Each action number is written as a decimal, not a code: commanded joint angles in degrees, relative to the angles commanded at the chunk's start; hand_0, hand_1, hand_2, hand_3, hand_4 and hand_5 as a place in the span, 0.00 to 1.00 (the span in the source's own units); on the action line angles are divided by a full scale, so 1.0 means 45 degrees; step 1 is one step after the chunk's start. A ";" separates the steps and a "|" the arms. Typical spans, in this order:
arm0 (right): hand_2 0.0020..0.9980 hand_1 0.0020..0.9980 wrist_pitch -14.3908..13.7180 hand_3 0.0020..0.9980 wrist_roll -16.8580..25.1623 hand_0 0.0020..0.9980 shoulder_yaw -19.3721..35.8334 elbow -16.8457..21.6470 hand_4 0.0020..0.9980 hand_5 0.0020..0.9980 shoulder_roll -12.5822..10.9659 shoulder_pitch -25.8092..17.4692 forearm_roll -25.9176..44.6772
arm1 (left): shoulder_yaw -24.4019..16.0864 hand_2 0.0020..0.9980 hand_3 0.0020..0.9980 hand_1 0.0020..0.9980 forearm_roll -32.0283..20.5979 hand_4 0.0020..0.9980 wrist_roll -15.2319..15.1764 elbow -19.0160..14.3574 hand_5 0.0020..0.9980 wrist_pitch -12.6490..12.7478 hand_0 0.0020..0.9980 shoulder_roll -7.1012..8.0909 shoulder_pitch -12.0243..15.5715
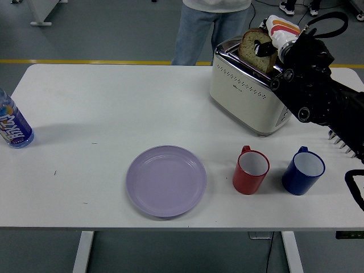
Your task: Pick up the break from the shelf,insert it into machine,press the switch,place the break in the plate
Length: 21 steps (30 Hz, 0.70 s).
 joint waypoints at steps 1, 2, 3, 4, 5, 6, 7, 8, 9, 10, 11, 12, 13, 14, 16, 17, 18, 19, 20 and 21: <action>0.38 0.16 -0.0046 0.47 0.0008 0.02 0.0134 0.0221 0.45 0.00 -0.0138 -0.0013 -0.0127 | 0.0002 0.52 0.58 0.52 -0.0011 0.42 -0.0004 0.0000 0.82 0.0000 0.66 0.0006 0.0022; 0.38 0.16 -0.0062 0.47 0.0012 0.02 0.0184 0.0310 0.45 0.00 -0.0189 -0.0017 -0.0174 | 0.0003 0.52 0.58 0.52 -0.0015 0.42 -0.0005 0.0000 0.82 0.0000 0.66 0.0008 0.0030; 0.38 0.16 -0.0121 0.47 0.0015 0.02 0.0359 0.0662 0.45 0.00 -0.0425 -0.0034 -0.0324 | 0.0002 0.52 0.58 0.52 -0.0011 0.42 -0.0005 0.0000 0.82 -0.0006 0.66 0.0018 0.0062; 0.38 0.16 -0.0137 0.47 0.0015 0.02 0.0410 0.0822 0.45 0.00 -0.0498 -0.0038 -0.0369 | 0.0002 0.52 0.58 0.52 -0.0010 0.42 -0.0004 0.0000 0.82 -0.0008 0.66 0.0021 0.0072; 0.38 0.16 -0.0153 0.47 0.0004 0.02 0.0483 0.0983 0.45 0.00 -0.0607 -0.0033 -0.0452 | 0.0008 0.52 0.58 0.52 -0.0021 0.42 -0.0006 0.0000 0.82 -0.0008 0.66 0.0025 0.0083; 0.38 0.14 -0.0168 0.47 -0.0010 0.01 0.0558 0.1223 0.44 0.00 -0.0725 -0.0025 -0.0545 | 0.0016 0.51 0.58 0.52 -0.0037 0.42 -0.0009 0.0000 0.82 -0.0009 0.66 0.0028 0.0093; 0.38 0.14 -0.0211 0.47 -0.0031 0.01 0.0641 0.1451 0.44 0.00 -0.0849 -0.0014 -0.0628 | 0.0017 0.51 0.58 0.52 -0.0044 0.42 -0.0009 0.0000 0.82 -0.0009 0.66 0.0031 0.0100; 0.38 0.14 -0.0248 0.47 -0.0047 0.01 0.0759 0.1687 0.44 0.00 -0.1004 -0.0008 -0.0722 | 0.0025 0.51 0.58 0.52 -0.0057 0.42 -0.0011 0.0000 0.82 -0.0010 0.66 0.0036 0.0103; 0.38 0.14 -0.0271 0.47 -0.0057 0.01 0.0838 0.1885 0.44 0.00 -0.1109 -0.0006 -0.0782 | 0.0032 0.51 0.58 0.52 -0.0065 0.42 -0.0013 0.0000 0.82 -0.0010 0.66 0.0040 0.0105; 0.38 0.14 -0.0298 0.47 -0.0076 0.01 0.0908 0.2035 0.44 0.00 -0.1220 -0.0010 -0.0835 | 0.0050 0.51 0.58 0.52 -0.0088 0.42 -0.0018 0.0000 0.82 -0.0012 0.66 0.0045 0.0103; 0.38 0.14 -0.0332 0.47 -0.0102 0.01 0.0989 0.2336 0.44 0.00 -0.1389 -0.0016 -0.0896 | 0.0074 0.51 0.58 0.52 -0.0119 0.42 -0.0025 0.0000 0.82 -0.0013 0.66 0.0052 0.0100; 0.37 0.13 -0.0428 0.47 -0.0144 0.01 0.1099 0.2761 0.43 0.00 -0.1664 -0.0054 -0.0900 | 0.0077 0.51 0.58 0.52 -0.0148 0.42 -0.0035 0.0000 0.82 -0.0010 0.66 0.0054 0.0101; 0.37 0.13 -0.0462 0.47 -0.0159 0.01 0.1136 0.3011 0.43 0.00 -0.1779 -0.0068 -0.0900 | 0.0077 0.51 0.58 0.52 -0.0157 0.42 -0.0038 0.0000 0.82 -0.0009 0.66 0.0054 0.0102; 0.37 0.13 -0.0611 0.47 -0.0183 0.01 0.1238 0.3336 0.43 0.00 -0.1993 -0.0119 -0.0921 | 0.0134 0.51 0.58 0.52 -0.0227 0.42 -0.0057 0.0000 0.82 -0.0012 0.66 0.0063 0.0091; 0.37 0.13 -0.0829 0.47 -0.0277 0.01 0.1458 0.4169 0.43 0.00 -0.2456 -0.0216 -0.1025 | 0.0152 0.51 0.58 0.52 -0.0298 0.42 -0.0078 0.0000 0.82 -0.0007 0.66 0.0066 0.0080; 0.37 0.13 -0.0893 0.47 -0.0319 0.01 0.1566 0.4596 0.43 0.00 -0.2665 -0.0251 -0.1061 | 0.0146 0.51 0.58 0.52 -0.0305 0.42 -0.0079 0.0000 0.82 -0.0005 0.66 0.0066 0.0076; 0.37 0.12 -0.0934 0.46 -0.0377 0.00 0.1657 0.4985 0.43 0.00 -0.2846 -0.0280 -0.1098 | 0.0120 0.51 0.58 0.52 -0.0282 0.42 -0.0070 0.0000 0.82 -0.0007 0.66 0.0063 0.0071; 0.37 0.12 -0.0969 0.46 -0.0452 0.00 0.1779 0.5440 0.43 0.00 -0.3095 -0.0327 -0.1136 | 0.0111 0.51 0.58 0.52 -0.0275 0.42 -0.0064 0.0000 0.82 -0.0011 0.66 0.0062 0.0064; 0.37 0.12 -0.0983 0.46 -0.0482 0.00 0.1827 0.5795 0.43 0.00 -0.3211 -0.0346 -0.1150 | 0.0108 0.51 0.58 0.52 -0.0274 0.42 -0.0063 0.0000 0.82 -0.0013 0.66 0.0062 0.0061; 0.37 0.12 -0.0985 0.46 -0.0529 0.00 0.1869 0.6039 0.43 0.00 -0.3299 -0.0372 -0.1120 | 0.0103 0.51 0.58 0.52 -0.0278 0.42 -0.0062 0.0000 0.82 -0.0014 0.66 0.0060 0.0064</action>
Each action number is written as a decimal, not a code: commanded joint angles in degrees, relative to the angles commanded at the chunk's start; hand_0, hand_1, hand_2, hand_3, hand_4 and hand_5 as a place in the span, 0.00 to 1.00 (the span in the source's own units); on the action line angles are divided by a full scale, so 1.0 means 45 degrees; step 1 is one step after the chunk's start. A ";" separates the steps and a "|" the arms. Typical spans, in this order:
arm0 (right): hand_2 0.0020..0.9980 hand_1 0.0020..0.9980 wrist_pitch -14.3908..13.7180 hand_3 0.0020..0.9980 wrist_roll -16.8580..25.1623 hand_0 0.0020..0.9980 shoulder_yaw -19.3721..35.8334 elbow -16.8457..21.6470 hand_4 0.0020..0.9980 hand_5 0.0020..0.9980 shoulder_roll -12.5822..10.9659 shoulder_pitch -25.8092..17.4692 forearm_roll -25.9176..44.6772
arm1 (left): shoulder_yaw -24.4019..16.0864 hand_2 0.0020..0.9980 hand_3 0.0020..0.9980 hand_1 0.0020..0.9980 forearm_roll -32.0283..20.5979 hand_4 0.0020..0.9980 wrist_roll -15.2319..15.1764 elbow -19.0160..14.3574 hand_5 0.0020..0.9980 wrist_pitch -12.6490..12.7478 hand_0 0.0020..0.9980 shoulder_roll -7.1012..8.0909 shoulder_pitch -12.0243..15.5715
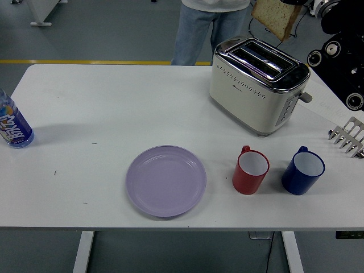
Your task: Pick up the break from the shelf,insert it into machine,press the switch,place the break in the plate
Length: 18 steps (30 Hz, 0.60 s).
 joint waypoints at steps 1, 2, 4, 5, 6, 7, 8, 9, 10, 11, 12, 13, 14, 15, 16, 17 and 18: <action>0.37 0.12 0.0007 0.46 -0.0137 0.00 0.0098 0.0469 0.43 0.00 -0.0217 -0.0070 0.0129 | -0.0014 0.51 0.58 0.52 -0.0018 0.42 -0.0002 0.0000 0.82 0.0000 0.66 -0.0004 0.0015; 0.37 0.12 0.0087 0.46 -0.0327 0.00 0.0212 0.0937 0.43 0.00 -0.0472 -0.0178 0.0368 | -0.0031 0.51 0.58 0.52 -0.0008 0.42 0.0001 0.0000 0.82 -0.0001 0.66 -0.0010 0.0021; 0.35 0.07 0.0226 0.45 -0.0559 0.00 0.0330 0.1841 0.42 0.00 -0.0801 -0.0320 0.0677 | -0.0043 0.51 0.58 0.52 -0.0008 0.42 0.0002 0.0000 0.83 -0.0002 0.66 -0.0017 0.0026; 0.35 0.07 0.0338 0.45 -0.0697 0.00 0.0396 0.2337 0.42 0.00 -0.1012 -0.0422 0.0871 | -0.0048 0.51 0.58 0.52 -0.0019 0.42 0.0000 0.0000 0.83 -0.0003 0.66 -0.0021 0.0032; 0.35 0.07 0.0520 0.45 -0.0887 0.00 0.0498 0.2913 0.42 0.00 -0.1344 -0.0607 0.1268 | -0.0073 0.51 0.58 0.52 -0.0028 0.42 -0.0005 0.0000 0.83 -0.0001 0.66 -0.0029 0.0047; 0.35 0.07 0.0595 0.45 -0.0966 0.00 0.0541 0.3493 0.42 0.00 -0.1495 -0.0683 0.1551 | -0.0086 0.51 0.58 0.52 -0.0028 0.42 -0.0005 0.0000 0.83 0.0000 0.66 -0.0033 0.0053; 0.35 0.07 0.0732 0.45 -0.1121 0.00 0.0611 0.3987 0.42 0.00 -0.1698 -0.0840 0.1904 | -0.0107 0.51 0.58 0.52 -0.0011 0.42 -0.0003 0.0000 0.83 -0.0003 0.66 -0.0037 0.0062; 0.34 0.04 0.0849 0.44 -0.1250 0.00 0.0665 0.4478 0.40 0.00 -0.1885 -0.0968 0.2256 | -0.0128 0.51 0.58 0.52 0.0006 0.42 0.0000 0.0000 0.83 -0.0005 0.66 -0.0041 0.0069; 0.34 0.04 0.0884 0.44 -0.1288 0.00 0.0681 0.5006 0.40 0.00 -0.1942 -0.1006 0.2454 | -0.0134 0.51 0.58 0.52 0.0011 0.42 0.0001 0.0000 0.83 -0.0006 0.66 -0.0043 0.0071; 0.34 0.04 0.1030 0.44 -0.1445 0.00 0.0706 0.5502 0.40 0.00 -0.2155 -0.1185 0.2925 | -0.0163 0.51 0.58 0.52 0.0040 0.42 0.0005 0.0000 0.83 -0.0010 0.66 -0.0048 0.0087; 0.34 0.04 0.1166 0.44 -0.1579 0.00 0.0735 0.6072 0.40 0.00 -0.2292 -0.1338 0.3383 | -0.0182 0.51 0.58 0.52 0.0053 0.42 0.0006 0.0000 0.83 -0.0013 0.66 -0.0051 0.0095; 0.34 0.04 0.1270 0.44 -0.1678 0.00 0.0757 0.6571 0.40 0.00 -0.2379 -0.1455 0.3801 | -0.0195 0.51 0.58 0.52 0.0060 0.42 0.0006 0.0000 0.83 -0.0015 0.66 -0.0053 0.0100; 0.34 0.04 0.1328 0.44 -0.1757 0.00 0.0751 0.6918 0.40 0.00 -0.2445 -0.1563 0.4103 | -0.0205 0.51 0.58 0.52 0.0059 0.42 0.0006 0.0000 0.83 -0.0015 0.66 -0.0058 0.0109; 0.34 0.03 0.1384 0.44 -0.1851 0.00 0.0731 0.7361 0.40 0.00 -0.2522 -0.1711 0.4530 | -0.0217 0.51 0.58 0.52 0.0054 0.41 0.0005 0.0000 0.83 -0.0016 0.66 -0.0066 0.0123; 0.34 0.03 0.1476 0.44 -0.1972 0.00 0.0643 0.7802 0.40 0.00 -0.2570 -0.1873 0.4989 | -0.0227 0.51 0.58 0.52 0.0063 0.41 0.0008 0.0000 0.83 -0.0023 0.66 -0.0075 0.0135; 0.34 0.03 0.1510 0.44 -0.2016 0.00 0.0610 0.8048 0.40 0.00 -0.2586 -0.1932 0.5262 | -0.0231 0.51 0.58 0.52 0.0067 0.41 0.0009 0.0000 0.83 -0.0025 0.66 -0.0078 0.0139; 0.34 0.03 0.1580 0.44 -0.2121 0.00 0.0478 0.8403 0.40 0.00 -0.2561 -0.2081 0.5724 | -0.0265 0.51 0.58 0.52 0.0103 0.41 0.0019 0.0000 0.83 -0.0031 0.66 -0.0089 0.0146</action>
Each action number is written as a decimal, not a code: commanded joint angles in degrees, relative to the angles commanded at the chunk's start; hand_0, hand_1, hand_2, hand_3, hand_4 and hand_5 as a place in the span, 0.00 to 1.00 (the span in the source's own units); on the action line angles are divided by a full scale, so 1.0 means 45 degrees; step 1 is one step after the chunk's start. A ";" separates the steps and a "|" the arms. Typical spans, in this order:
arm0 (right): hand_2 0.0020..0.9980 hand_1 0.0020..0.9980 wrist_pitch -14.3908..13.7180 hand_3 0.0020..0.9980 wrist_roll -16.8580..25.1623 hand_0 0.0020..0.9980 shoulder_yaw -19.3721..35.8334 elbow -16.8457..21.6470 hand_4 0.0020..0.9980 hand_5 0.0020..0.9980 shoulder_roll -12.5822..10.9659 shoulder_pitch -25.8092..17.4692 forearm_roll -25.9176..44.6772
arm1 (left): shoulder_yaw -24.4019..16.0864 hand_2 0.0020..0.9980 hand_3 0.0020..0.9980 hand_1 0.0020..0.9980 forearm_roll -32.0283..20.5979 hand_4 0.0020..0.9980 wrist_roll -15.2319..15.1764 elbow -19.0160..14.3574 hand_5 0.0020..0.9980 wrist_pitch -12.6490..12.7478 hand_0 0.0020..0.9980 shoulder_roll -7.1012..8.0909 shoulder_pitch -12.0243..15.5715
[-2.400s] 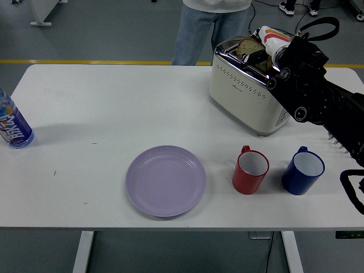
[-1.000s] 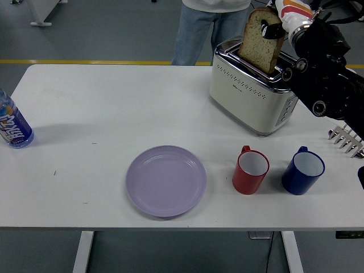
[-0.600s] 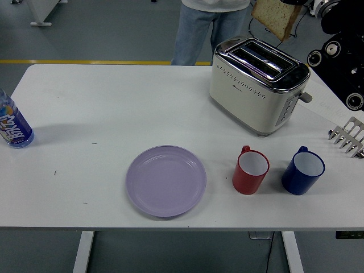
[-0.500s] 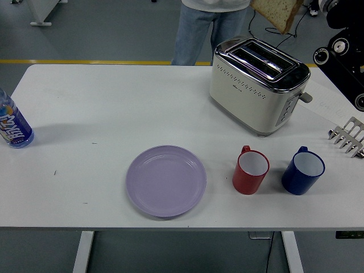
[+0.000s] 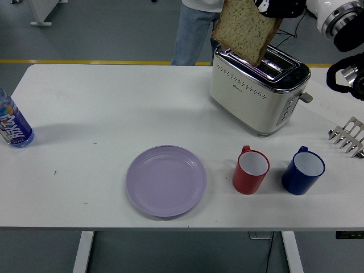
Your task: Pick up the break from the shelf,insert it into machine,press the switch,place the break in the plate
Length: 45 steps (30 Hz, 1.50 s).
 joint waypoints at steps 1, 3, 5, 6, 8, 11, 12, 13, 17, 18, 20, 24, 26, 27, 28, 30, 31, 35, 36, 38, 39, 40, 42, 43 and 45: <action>0.34 0.03 0.0025 0.44 -0.0047 0.00 -0.0084 0.0199 0.40 0.00 0.0023 -0.0080 0.0327 | -0.0009 0.51 0.58 0.52 0.0010 0.41 0.0004 0.0000 0.83 -0.0004 0.66 -0.0004 0.0003; 0.33 0.03 0.0060 0.44 -0.0118 0.00 -0.0355 0.0628 0.39 0.01 0.0123 -0.0305 0.0926 | -0.0013 0.51 0.57 0.52 0.0015 0.41 0.0012 0.0000 0.83 -0.0017 0.66 -0.0011 0.0009; 0.33 0.03 0.0081 0.44 -0.0147 0.00 -0.0533 0.0912 0.39 0.01 0.0206 -0.0467 0.1270 | -0.0030 0.51 0.57 0.52 0.0033 0.41 0.0019 0.0000 0.83 -0.0023 0.66 -0.0015 0.0011; 0.33 0.03 0.0065 0.44 -0.0160 0.00 -0.0679 0.1131 0.39 0.01 0.0310 -0.0653 0.1483 | -0.0044 0.51 0.57 0.52 0.0050 0.41 0.0027 0.0000 0.83 -0.0026 0.66 -0.0020 0.0008; 0.33 0.03 0.0066 0.44 -0.0182 0.00 -0.0944 0.1429 0.39 0.01 0.0511 -0.0993 0.1771 | -0.0026 0.51 0.57 0.52 0.0040 0.41 0.0032 0.0000 0.83 -0.0030 0.66 -0.0030 0.0005; 0.33 0.01 0.0018 0.44 -0.0224 0.00 -0.1405 0.1547 0.38 0.02 0.0847 -0.1390 0.1843 | -0.0044 0.52 0.58 0.52 0.0078 0.41 0.0047 0.0000 0.83 -0.0034 0.66 -0.0042 0.0013; 0.33 0.01 0.0008 0.44 -0.0234 0.00 -0.1493 0.1555 0.38 0.02 0.0907 -0.1457 0.1850 | -0.0046 0.52 0.58 0.52 0.0090 0.41 0.0051 0.0000 0.83 -0.0036 0.66 -0.0043 0.0013; 0.33 0.01 -0.0031 0.44 -0.0239 0.00 -0.1599 0.1538 0.38 0.02 0.1001 -0.1549 0.1866 | -0.0043 0.52 0.58 0.52 0.0095 0.41 0.0050 0.0000 0.83 -0.0037 0.66 -0.0042 0.0017; 0.33 0.01 -0.0199 0.44 -0.0234 0.00 -0.2080 0.1456 0.36 0.01 0.1475 -0.1999 0.1940 | 0.0002 0.51 0.57 0.52 0.0073 0.41 0.0031 0.0000 0.84 -0.0037 0.66 -0.0033 0.0035; 0.33 0.01 -0.0230 0.44 -0.0225 0.00 -0.2169 0.1404 0.36 0.01 0.1634 -0.2125 0.1968 | 0.0007 0.51 0.57 0.52 0.0074 0.41 0.0031 0.0000 0.84 -0.0037 0.66 -0.0032 0.0041; 0.33 0.01 -0.0268 0.44 -0.0216 0.00 -0.2245 0.1318 0.36 0.01 0.1810 -0.2242 0.1993 | 0.0004 0.51 0.57 0.52 0.0090 0.41 0.0034 0.0000 0.84 -0.0037 0.66 -0.0032 0.0047; 0.33 0.01 -0.0415 0.43 -0.0170 0.00 -0.2430 0.0912 0.35 0.01 0.2445 -0.2505 0.2059 | -0.0036 0.52 0.57 0.52 0.0204 0.41 0.0063 0.0000 0.83 -0.0046 0.66 -0.0035 0.0068; 0.33 0.01 -0.0533 0.43 -0.0135 0.00 -0.2594 0.0565 0.35 0.01 0.2812 -0.2602 0.2118 | -0.0055 0.52 0.57 0.52 0.0269 0.41 0.0079 0.0000 0.83 -0.0053 0.66 -0.0037 0.0079; 0.33 0.01 -0.0556 0.43 -0.0128 0.00 -0.2628 0.0494 0.35 0.02 0.2880 -0.2617 0.2129 | -0.0057 0.51 0.57 0.52 0.0279 0.40 0.0082 0.0000 0.83 -0.0054 0.66 -0.0037 0.0080; 0.33 0.01 -0.0612 0.43 -0.0102 0.00 -0.2760 0.0286 0.35 0.02 0.3059 -0.2666 0.2207 | -0.0057 0.51 0.57 0.52 0.0302 0.40 0.0083 0.0000 0.83 -0.0060 0.66 -0.0034 0.0079; 0.33 0.01 -0.0666 0.43 -0.0067 0.00 -0.2901 0.0037 0.35 0.02 0.3237 -0.2712 0.2301 | -0.0049 0.51 0.57 0.52 0.0310 0.40 0.0080 0.0000 0.83 -0.0065 0.66 -0.0030 0.0081; 0.33 0.01 -0.0670 0.43 -0.0064 0.00 -0.2912 0.0018 0.35 0.02 0.3250 -0.2715 0.2308 | -0.0048 0.51 0.57 0.52 0.0311 0.40 0.0080 0.0000 0.83 -0.0066 0.66 -0.0029 0.0081; 0.33 0.01 -0.0898 0.43 0.0090 0.00 -0.3326 -0.0765 0.34 0.02 0.3794 -0.2921 0.2576 | -0.0087 0.52 0.57 0.52 0.0418 0.40 0.0090 0.0000 0.83 -0.0075 0.66 -0.0024 0.0084; 0.33 0.01 -0.0917 0.43 0.0109 0.00 -0.3388 -0.0922 0.34 0.02 0.3878 -0.2965 0.2635 | -0.0086 0.52 0.57 0.52 0.0423 0.40 0.0090 0.0000 0.83 -0.0075 0.66 -0.0022 0.0087; 0.33 0.01 -0.1014 0.43 0.0177 0.00 -0.3551 -0.1347 0.34 0.02 0.4106 -0.3099 0.2749 | -0.0095 0.52 0.57 0.52 0.0450 0.40 0.0090 0.0000 0.83 -0.0080 0.66 -0.0024 0.0096; 0.32 0.01 -0.1026 0.43 0.0184 0.00 -0.3572 -0.1405 0.34 0.03 0.4135 -0.3114 0.2764 | -0.0096 0.52 0.57 0.52 0.0453 0.40 0.0090 0.0000 0.83 -0.0080 0.66 -0.0024 0.0097; 0.32 0.01 -0.1034 0.43 0.0219 0.00 -0.3659 -0.1658 0.34 0.03 0.4264 -0.3137 0.2911 | -0.0080 0.52 0.57 0.52 0.0442 0.40 0.0086 0.0000 0.83 -0.0086 0.66 -0.0023 0.0091; 0.32 0.01 -0.1010 0.43 0.0251 0.00 -0.3720 -0.1853 0.34 0.03 0.4347 -0.3141 0.3061 | -0.0066 0.52 0.57 0.52 0.0430 0.40 0.0082 0.0000 0.83 -0.0087 0.66 -0.0024 0.0084; 0.32 0.01 -0.0962 0.43 0.0245 0.00 -0.3796 -0.2024 0.34 0.03 0.4408 -0.3115 0.3194 | -0.0039 0.52 0.57 0.52 0.0393 0.40 0.0075 0.0000 0.83 -0.0085 0.66 -0.0027 0.0067; 0.32 0.01 -0.0937 0.43 0.0239 0.00 -0.3893 -0.2214 0.34 0.03 0.4487 -0.3076 0.3300 | 0.0001 0.52 0.57 0.52 0.0343 0.40 0.0065 0.0000 0.83 -0.0085 0.66 -0.0028 0.0044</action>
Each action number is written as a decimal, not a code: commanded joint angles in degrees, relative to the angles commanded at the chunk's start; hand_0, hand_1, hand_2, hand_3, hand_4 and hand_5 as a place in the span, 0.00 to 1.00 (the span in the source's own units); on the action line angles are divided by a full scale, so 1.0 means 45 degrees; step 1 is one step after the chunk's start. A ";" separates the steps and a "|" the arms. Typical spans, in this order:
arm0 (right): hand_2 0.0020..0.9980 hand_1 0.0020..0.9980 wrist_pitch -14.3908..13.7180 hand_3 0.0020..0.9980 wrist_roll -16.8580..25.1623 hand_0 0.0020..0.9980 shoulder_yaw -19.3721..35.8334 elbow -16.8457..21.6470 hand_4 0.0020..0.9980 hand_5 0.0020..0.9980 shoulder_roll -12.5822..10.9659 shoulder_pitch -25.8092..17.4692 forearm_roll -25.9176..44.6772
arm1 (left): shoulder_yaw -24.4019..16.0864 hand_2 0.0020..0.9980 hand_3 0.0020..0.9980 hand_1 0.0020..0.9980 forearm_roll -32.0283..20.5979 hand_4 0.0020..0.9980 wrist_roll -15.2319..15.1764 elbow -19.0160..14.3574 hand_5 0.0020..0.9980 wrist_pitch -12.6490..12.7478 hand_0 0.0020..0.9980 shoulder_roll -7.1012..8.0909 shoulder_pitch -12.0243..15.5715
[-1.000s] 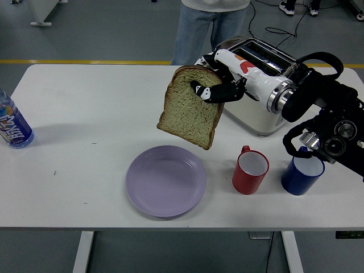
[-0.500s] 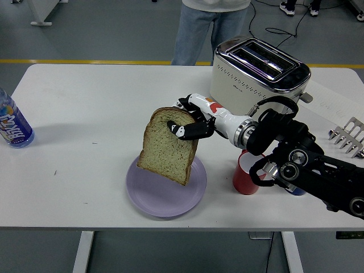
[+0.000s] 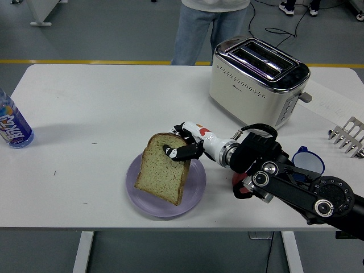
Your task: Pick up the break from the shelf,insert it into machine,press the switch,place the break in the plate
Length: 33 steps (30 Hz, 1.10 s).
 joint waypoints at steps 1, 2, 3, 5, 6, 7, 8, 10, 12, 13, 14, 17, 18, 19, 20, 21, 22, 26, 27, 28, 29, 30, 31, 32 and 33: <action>0.32 0.01 -0.0005 0.43 -0.0004 0.00 -0.0075 -0.0152 0.34 0.03 0.0063 0.0033 0.0040 | 0.0034 0.52 0.57 0.52 -0.0040 0.40 -0.0008 0.0000 0.83 -0.0002 0.66 0.0001 -0.0017; 0.32 0.01 -0.0019 0.43 0.0001 0.00 -0.0131 -0.0269 0.34 0.03 0.0121 0.0058 0.0066 | 0.0057 0.52 0.57 0.52 -0.0071 0.40 -0.0014 0.0000 0.83 -0.0001 0.66 -0.0001 -0.0031; 0.32 0.01 -0.0025 0.43 0.0014 0.00 -0.0175 -0.0377 0.34 0.03 0.0183 0.0077 0.0104 | 0.0075 0.52 0.57 0.52 -0.0096 0.40 -0.0018 0.0000 0.83 0.0002 0.66 -0.0003 -0.0047; 0.32 0.01 -0.0032 0.43 0.0027 0.00 -0.0238 -0.0541 0.34 0.03 0.0287 0.0092 0.0156 | 0.0106 0.52 0.57 0.52 -0.0134 0.40 -0.0023 0.0000 0.83 0.0003 0.66 -0.0007 -0.0070; 0.32 0.01 -0.0035 0.43 0.0029 0.00 -0.0262 -0.0606 0.34 0.03 0.0330 0.0093 0.0171 | 0.0120 0.52 0.57 0.52 -0.0150 0.40 -0.0024 0.0000 0.83 0.0002 0.66 -0.0009 -0.0077; 0.32 0.01 -0.0047 0.43 0.0037 0.00 -0.0299 -0.0728 0.34 0.03 0.0409 0.0091 0.0217 | 0.0118 0.52 0.57 0.52 -0.0157 0.40 -0.0025 0.0000 0.83 0.0008 0.66 -0.0019 -0.0091; 0.32 0.01 -0.0053 0.43 0.0045 0.00 -0.0321 -0.0842 0.34 0.03 0.0478 0.0084 0.0256 | 0.0115 0.52 0.57 0.52 -0.0165 0.40 -0.0027 0.0000 0.83 0.0012 0.66 -0.0026 -0.0105; 0.32 0.01 -0.0053 0.43 0.0059 0.00 -0.0341 -0.1013 0.34 0.03 0.0569 0.0072 0.0316 | 0.0156 0.52 0.57 0.52 -0.0218 0.40 -0.0035 0.0000 0.83 0.0013 0.66 -0.0027 -0.0125; 0.32 0.00 -0.0057 0.43 0.0074 0.00 -0.0366 -0.1174 0.33 0.02 0.0640 0.0071 0.0383 | 0.0184 0.52 0.57 0.52 -0.0249 0.40 -0.0038 0.0000 0.83 0.0015 0.66 -0.0029 -0.0143; 0.32 0.00 -0.0078 0.43 0.0088 0.00 -0.0383 -0.1308 0.33 0.02 0.0697 0.0077 0.0418 | 0.0183 0.52 0.57 0.52 -0.0253 0.40 -0.0036 0.0000 0.83 0.0019 0.66 -0.0032 -0.0154; 0.32 0.00 -0.0093 0.43 0.0106 0.00 -0.0400 -0.1436 0.33 0.02 0.0745 0.0087 0.0461 | 0.0197 0.52 0.57 0.52 -0.0275 0.40 -0.0038 0.0000 0.83 0.0022 0.66 -0.0036 -0.0164; 0.32 0.00 -0.0121 0.43 0.0158 0.00 -0.0443 -0.1681 0.33 0.02 0.0824 0.0120 0.0512 | 0.0228 0.52 0.57 0.52 -0.0330 0.40 -0.0048 0.0000 0.83 0.0029 0.66 -0.0040 -0.0175; 0.32 0.02 -0.0126 0.43 0.0168 0.00 -0.0451 -0.1717 0.33 0.02 0.0835 0.0127 0.0513 | 0.0231 0.51 0.57 0.52 -0.0337 0.41 -0.0050 0.0000 0.83 0.0030 0.66 -0.0040 -0.0175; 0.32 0.02 -0.0085 0.43 0.0188 0.00 -0.0479 -0.1811 0.33 0.02 0.0866 0.0160 0.0518 | 0.0233 0.51 0.57 0.52 -0.0345 0.41 -0.0050 0.0000 0.83 0.0032 0.66 -0.0043 -0.0177; 0.32 0.02 -0.0035 0.43 0.0208 0.00 -0.0508 -0.1912 0.33 0.02 0.0897 0.0196 0.0524 | 0.0234 0.51 0.57 0.52 -0.0352 0.41 -0.0051 0.0000 0.83 0.0033 0.66 -0.0045 -0.0180; 0.32 0.02 0.0038 0.43 0.0253 0.00 -0.0540 -0.2052 0.33 0.02 0.0939 0.0241 0.0463 | 0.0240 0.51 0.57 0.52 -0.0359 0.41 -0.0050 0.0000 0.83 0.0034 0.66 -0.0047 -0.0183; 0.32 0.02 0.0066 0.43 0.0272 0.00 -0.0551 -0.2104 0.33 0.02 0.0955 0.0257 0.0434 | 0.0242 0.51 0.57 0.52 -0.0361 0.41 -0.0050 0.0000 0.83 0.0034 0.66 -0.0048 -0.0185; 0.33 0.04 0.0360 0.43 0.0418 0.00 -0.0607 -0.2321 0.33 0.01 0.0995 0.0305 0.0286 | 0.0266 0.51 0.57 0.52 -0.0389 0.40 -0.0050 0.0000 0.83 0.0033 0.66 -0.0048 -0.0195; 0.33 0.04 0.0453 0.43 0.0476 0.00 -0.0619 -0.2365 0.33 0.01 0.0996 0.0312 0.0236 | 0.0263 0.51 0.57 0.52 -0.0386 0.40 -0.0049 0.0000 0.83 0.0033 0.66 -0.0048 -0.0196; 0.33 0.04 0.0597 0.43 0.0541 0.00 -0.0617 -0.2416 0.33 0.01 0.0996 0.0316 0.0135 | 0.0259 0.51 0.57 0.52 -0.0387 0.40 -0.0050 0.0000 0.83 0.0033 0.66 -0.0049 -0.0197; 0.33 0.04 0.0675 0.43 0.0574 0.00 -0.0613 -0.2442 0.33 0.01 0.0996 0.0318 0.0079 | 0.0257 0.51 0.57 0.52 -0.0388 0.40 -0.0051 0.0000 0.83 0.0034 0.66 -0.0049 -0.0196; 0.38 0.11 0.0776 0.46 0.0626 0.02 -0.0605 -0.2464 0.40 0.04 0.0995 0.0321 -0.0003 | 0.0252 0.51 0.57 0.52 -0.0385 0.41 -0.0050 0.0000 0.84 0.0034 0.66 -0.0050 -0.0197; 0.38 0.11 0.0855 0.46 0.0669 0.02 -0.0597 -0.2480 0.40 0.04 0.0994 0.0323 -0.0070 | 0.0247 0.51 0.57 0.52 -0.0381 0.41 -0.0050 0.0000 0.84 0.0034 0.66 -0.0051 -0.0198; 0.38 0.11 0.1020 0.46 0.0744 0.02 -0.0579 -0.2503 0.40 0.04 0.0986 0.0327 -0.0140 | 0.0246 0.51 0.57 0.52 -0.0381 0.41 -0.0051 0.0000 0.84 0.0033 0.66 -0.0050 -0.0199; 0.38 0.11 0.1090 0.46 0.0775 0.02 -0.0572 -0.2512 0.40 0.04 0.0982 0.0328 -0.0167 | 0.0247 0.51 0.57 0.52 -0.0382 0.41 -0.0051 0.0000 0.84 0.0032 0.66 -0.0050 -0.0199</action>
